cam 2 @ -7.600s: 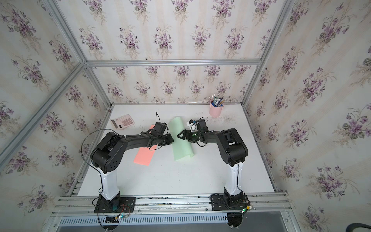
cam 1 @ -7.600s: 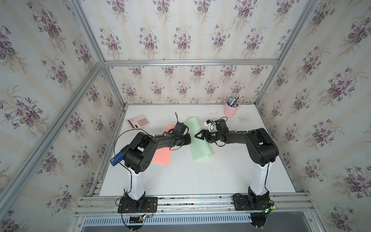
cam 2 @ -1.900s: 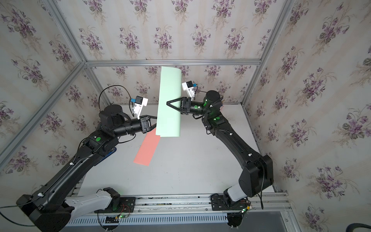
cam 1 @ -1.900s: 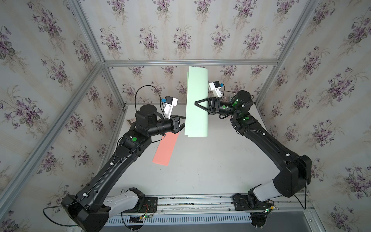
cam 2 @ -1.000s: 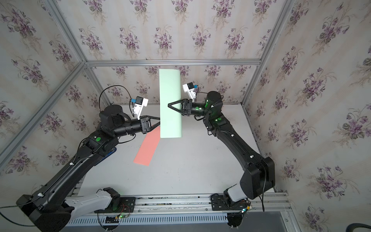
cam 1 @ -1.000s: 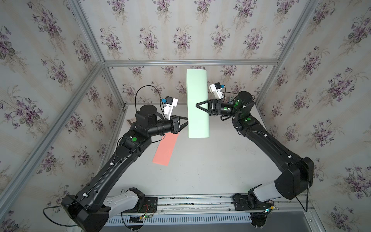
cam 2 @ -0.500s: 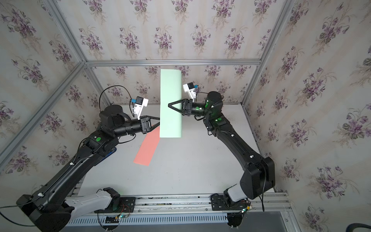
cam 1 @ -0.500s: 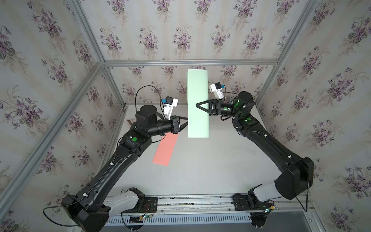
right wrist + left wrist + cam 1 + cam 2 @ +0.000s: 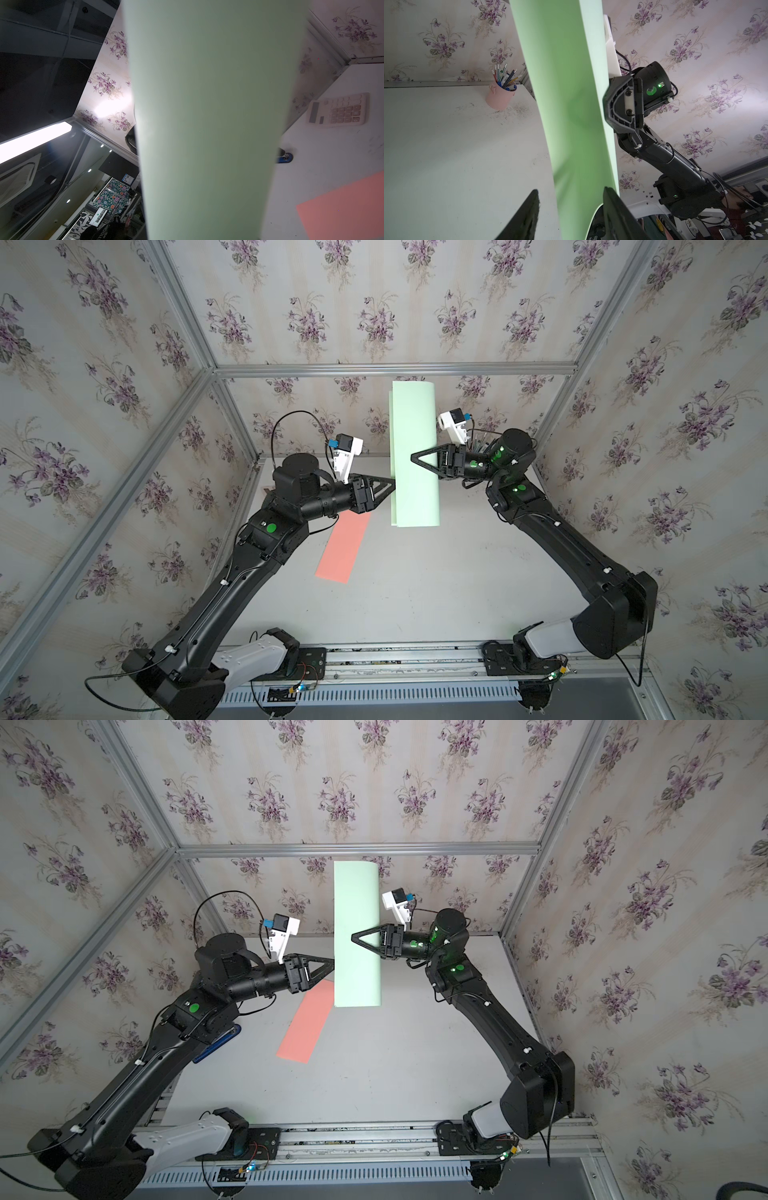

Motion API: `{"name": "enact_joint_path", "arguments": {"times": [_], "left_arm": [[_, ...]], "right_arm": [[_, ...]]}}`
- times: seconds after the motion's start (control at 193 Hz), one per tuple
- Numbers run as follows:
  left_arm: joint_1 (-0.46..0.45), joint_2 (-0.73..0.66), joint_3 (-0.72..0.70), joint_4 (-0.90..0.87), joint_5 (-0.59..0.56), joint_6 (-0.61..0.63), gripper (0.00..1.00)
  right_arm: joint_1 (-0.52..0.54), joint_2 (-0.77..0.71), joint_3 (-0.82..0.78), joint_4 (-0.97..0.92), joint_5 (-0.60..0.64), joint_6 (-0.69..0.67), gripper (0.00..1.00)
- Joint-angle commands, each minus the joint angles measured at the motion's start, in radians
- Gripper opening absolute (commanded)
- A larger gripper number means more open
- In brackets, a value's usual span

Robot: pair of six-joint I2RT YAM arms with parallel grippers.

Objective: Fold the rectangular paper in half along the long edge
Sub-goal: Fold the paper.

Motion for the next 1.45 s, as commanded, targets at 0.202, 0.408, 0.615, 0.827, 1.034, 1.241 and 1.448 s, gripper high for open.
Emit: {"name": "enact_joint_path", "arguments": {"times": [0.202,0.408,0.615,0.827,1.034,1.241,1.448], "left_arm": [[0.046,0.013,0.030,0.256,0.123,-0.097,0.55],[0.044,0.042,0.044,0.381,0.174,-0.182,0.59],[0.040,0.063,0.048,0.426,0.188,-0.215,0.59],[0.036,0.084,0.062,0.428,0.195,-0.216,0.59],[0.035,0.091,0.067,0.424,0.199,-0.209,0.58],[0.034,0.096,0.071,0.419,0.205,-0.204,0.47],[0.034,0.097,0.070,0.411,0.206,-0.197,0.44]], "right_arm": [[0.000,-0.043,0.018,0.078,-0.048,0.075,0.39],[-0.002,-0.051,0.046,0.074,-0.054,0.088,0.39],[0.001,-0.048,0.052,0.068,-0.054,0.090,0.39],[0.018,-0.034,0.053,0.016,-0.040,0.047,0.39],[0.020,-0.028,0.047,-0.019,-0.027,0.023,0.38],[0.027,-0.023,0.084,-0.141,0.002,-0.071,0.35],[0.035,-0.023,0.122,-0.237,0.017,-0.147,0.35]]}}
